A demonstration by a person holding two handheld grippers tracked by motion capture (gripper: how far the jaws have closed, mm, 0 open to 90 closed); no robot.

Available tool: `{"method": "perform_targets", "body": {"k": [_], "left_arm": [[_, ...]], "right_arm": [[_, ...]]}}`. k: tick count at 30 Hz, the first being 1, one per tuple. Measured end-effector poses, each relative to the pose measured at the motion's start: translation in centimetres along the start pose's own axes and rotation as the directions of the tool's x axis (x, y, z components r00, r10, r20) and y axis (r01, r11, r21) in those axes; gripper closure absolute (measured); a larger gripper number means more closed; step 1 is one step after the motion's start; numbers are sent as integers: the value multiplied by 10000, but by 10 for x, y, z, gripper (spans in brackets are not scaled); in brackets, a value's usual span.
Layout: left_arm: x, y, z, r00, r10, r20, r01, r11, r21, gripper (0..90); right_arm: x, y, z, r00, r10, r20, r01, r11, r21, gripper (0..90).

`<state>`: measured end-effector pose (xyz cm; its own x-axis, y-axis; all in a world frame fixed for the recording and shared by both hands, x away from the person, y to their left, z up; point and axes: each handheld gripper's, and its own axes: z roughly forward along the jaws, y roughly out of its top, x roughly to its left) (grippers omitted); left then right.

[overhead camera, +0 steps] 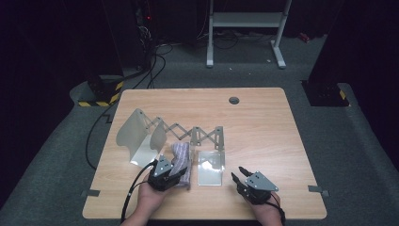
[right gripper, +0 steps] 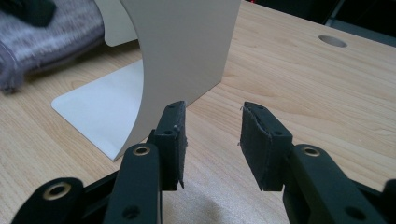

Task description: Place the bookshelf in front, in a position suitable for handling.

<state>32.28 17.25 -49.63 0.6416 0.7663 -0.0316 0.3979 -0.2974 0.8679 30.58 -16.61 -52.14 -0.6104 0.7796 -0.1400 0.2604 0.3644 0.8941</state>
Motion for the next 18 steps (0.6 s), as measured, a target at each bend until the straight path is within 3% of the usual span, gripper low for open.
{"method": "perform_targets", "body": {"k": [6,12,14,18], "left_arm": [[-5,12,-21,9999,160,41,-156,9971,-739,659],[-10,28,-41,9996,267,-56,-272,9858,-1659,659],[-12,33,-48,9996,269,-4,-264,9784,-2050,658],[-19,40,-57,9986,497,194,-438,9716,-2324,659]], "right_arm": [[0,0,0,10000,13,13,-13,10000,-13,606],[0,0,1,10000,2,24,-2,10000,9,606],[0,0,1,10000,2,24,-2,10000,9,606],[0,0,1,10000,1,25,-1,10000,10,606]]}}
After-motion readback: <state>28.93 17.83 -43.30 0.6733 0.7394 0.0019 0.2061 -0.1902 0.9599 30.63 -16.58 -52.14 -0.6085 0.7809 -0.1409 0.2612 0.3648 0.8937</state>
